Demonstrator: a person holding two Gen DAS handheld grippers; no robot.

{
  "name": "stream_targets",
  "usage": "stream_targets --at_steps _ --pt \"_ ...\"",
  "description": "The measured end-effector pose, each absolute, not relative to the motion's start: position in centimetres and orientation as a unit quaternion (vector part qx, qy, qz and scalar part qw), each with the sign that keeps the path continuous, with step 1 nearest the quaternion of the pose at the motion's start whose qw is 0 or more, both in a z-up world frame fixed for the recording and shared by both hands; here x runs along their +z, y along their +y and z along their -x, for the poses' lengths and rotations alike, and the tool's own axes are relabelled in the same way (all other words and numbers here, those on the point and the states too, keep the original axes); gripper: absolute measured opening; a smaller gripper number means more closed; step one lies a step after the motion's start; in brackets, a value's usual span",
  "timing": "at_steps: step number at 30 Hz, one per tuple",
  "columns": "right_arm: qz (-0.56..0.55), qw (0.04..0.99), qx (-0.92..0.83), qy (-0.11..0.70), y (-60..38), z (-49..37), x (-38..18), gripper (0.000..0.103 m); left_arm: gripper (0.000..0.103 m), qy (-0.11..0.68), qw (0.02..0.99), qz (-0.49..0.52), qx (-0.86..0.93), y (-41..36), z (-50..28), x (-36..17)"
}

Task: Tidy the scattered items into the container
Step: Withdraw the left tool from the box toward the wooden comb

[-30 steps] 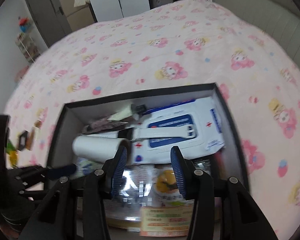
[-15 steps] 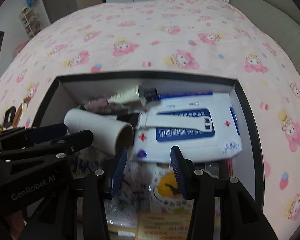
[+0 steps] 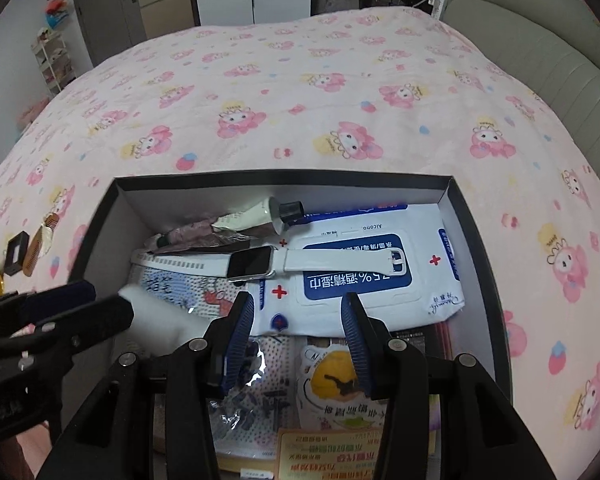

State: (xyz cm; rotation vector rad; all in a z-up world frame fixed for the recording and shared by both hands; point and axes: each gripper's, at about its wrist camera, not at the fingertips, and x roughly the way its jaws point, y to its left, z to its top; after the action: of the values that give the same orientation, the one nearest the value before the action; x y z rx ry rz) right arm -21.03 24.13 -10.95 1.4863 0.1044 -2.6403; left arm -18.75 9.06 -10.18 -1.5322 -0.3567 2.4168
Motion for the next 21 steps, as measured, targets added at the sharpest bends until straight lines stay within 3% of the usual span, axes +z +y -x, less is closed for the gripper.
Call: stream_targets --at_steps 21 --pt "-0.406 0.118 -0.906 0.029 17.7 11.9 -6.2 0.042 0.047 -0.131 0.097 0.468 0.869 2.6 9.2 -6.2"
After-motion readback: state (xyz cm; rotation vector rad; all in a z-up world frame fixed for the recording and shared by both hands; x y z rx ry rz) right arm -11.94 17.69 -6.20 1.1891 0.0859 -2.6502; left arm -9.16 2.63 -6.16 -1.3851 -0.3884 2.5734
